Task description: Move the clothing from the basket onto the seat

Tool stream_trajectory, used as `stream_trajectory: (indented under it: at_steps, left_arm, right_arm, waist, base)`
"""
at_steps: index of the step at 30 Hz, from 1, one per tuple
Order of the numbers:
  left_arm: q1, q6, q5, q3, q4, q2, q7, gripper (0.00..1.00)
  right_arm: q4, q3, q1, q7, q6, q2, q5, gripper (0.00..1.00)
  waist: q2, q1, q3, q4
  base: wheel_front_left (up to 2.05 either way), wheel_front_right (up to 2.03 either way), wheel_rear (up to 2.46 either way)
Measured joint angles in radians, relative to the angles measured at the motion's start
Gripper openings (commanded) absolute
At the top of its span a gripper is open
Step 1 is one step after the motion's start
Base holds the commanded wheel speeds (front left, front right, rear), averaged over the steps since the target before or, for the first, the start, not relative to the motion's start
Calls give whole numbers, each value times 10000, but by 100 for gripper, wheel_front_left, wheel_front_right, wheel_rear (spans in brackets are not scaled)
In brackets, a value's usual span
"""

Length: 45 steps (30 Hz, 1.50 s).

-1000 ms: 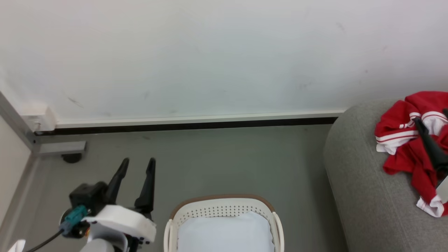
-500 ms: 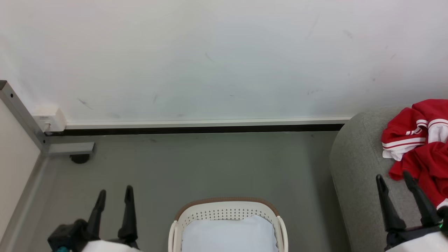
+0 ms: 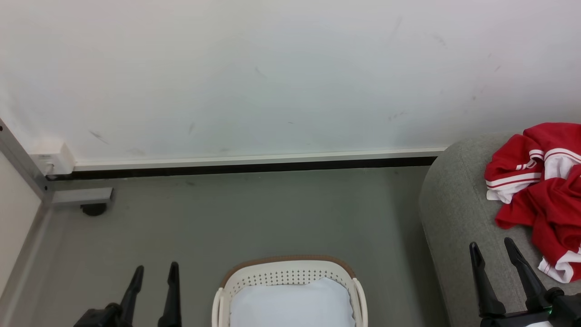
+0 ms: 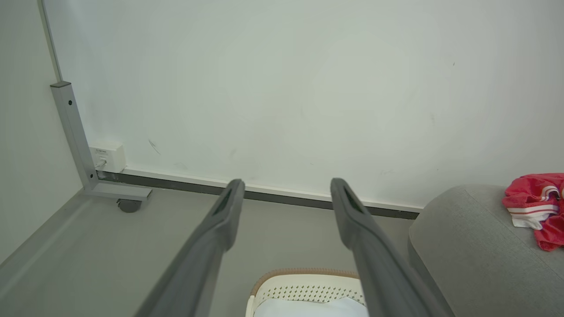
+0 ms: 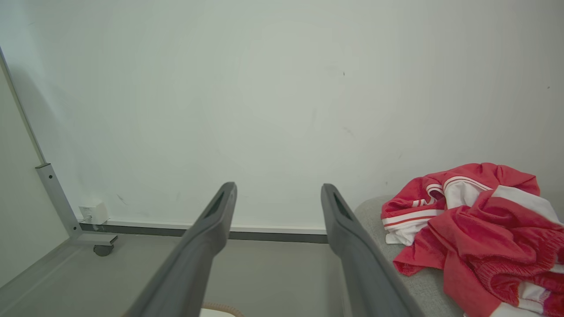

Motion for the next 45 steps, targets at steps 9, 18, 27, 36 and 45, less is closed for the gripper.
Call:
stream_trajectory:
  at_steps: [9, 18, 27, 36, 45]
  left_arm:
    - [-13, -378, 677, 437, 105, -278, 0, 100]
    - [-86, -571, 911, 612, 314, -397, 0, 100]
    - [55, -652, 901, 637, 723, -500, 13, 0]
    - [11, -654, -669, 784, 848, -522, 531, 0]
    - [-105, -669, -2265, 848, 809, -522, 886, 0]
  right_arm:
    - [38, 115, -12, 0, 0, 23, -35, 100]
    - [21, 113, -35, -2, 0, 15, -35, 100]
    - [318, 209, 131, 31, 2, 102, -35, 0]
    - [443, 46, 198, 430, 2, 211, 1471, 0]
    - [541, -148, 127, 782, 2, 274, 2963, 0]
  waist:
    - [0, 0, 24, -65]
    - [0, 0, 15, -124]
    - [0, 0, -3, -86]
    - [0, 0, 12, -33]
    - [0, 0, 27, 19]
  base:
    - [0, 0, 0]
    - [0, 0, 0]
    - [0, 0, 0]
    - [0, 0, 0]
    - [0, 0, 0]
